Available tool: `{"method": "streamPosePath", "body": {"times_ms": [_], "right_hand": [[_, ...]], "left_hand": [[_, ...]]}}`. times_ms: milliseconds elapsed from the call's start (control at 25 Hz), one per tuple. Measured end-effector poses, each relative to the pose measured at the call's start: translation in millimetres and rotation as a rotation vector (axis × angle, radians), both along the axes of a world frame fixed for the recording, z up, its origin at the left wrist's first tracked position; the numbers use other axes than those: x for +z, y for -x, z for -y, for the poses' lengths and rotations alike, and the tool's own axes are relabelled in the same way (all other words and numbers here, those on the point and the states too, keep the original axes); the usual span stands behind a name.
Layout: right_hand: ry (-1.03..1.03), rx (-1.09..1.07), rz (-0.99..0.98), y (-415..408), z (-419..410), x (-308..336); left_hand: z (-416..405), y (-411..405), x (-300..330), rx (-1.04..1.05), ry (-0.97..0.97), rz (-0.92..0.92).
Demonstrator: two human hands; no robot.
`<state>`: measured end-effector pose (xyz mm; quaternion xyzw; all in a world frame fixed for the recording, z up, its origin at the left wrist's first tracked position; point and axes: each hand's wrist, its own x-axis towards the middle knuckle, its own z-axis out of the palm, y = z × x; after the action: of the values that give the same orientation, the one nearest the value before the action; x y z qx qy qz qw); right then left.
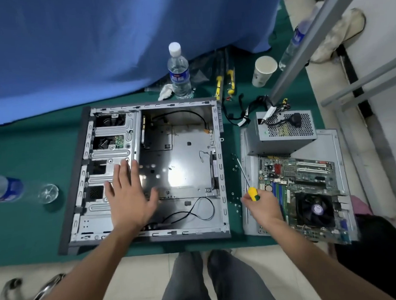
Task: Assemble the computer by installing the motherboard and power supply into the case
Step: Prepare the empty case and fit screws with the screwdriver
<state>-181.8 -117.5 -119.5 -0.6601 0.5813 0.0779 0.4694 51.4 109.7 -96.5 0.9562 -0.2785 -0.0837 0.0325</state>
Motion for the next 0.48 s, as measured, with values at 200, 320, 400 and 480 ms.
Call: {"method": "streamPosePath", "body": {"times_ms": [200,320,400,480], "right_hand": [[0.105,0.033,-0.109,-28,-7,-33],[0.131,0.073,-0.174,-32,-10,-47],[0.138,0.078,-0.169,-32,-12,-53],[0.143,0.052,-0.112,-31,-12,-50]], "left_hand": [[-2,6,-2,0.021,0.015,0.002],[0,5,-3,0.025,0.011,0.013],[2,3,-4,0.023,0.004,0.017],[2,3,-4,0.022,0.0,0.009]]}}
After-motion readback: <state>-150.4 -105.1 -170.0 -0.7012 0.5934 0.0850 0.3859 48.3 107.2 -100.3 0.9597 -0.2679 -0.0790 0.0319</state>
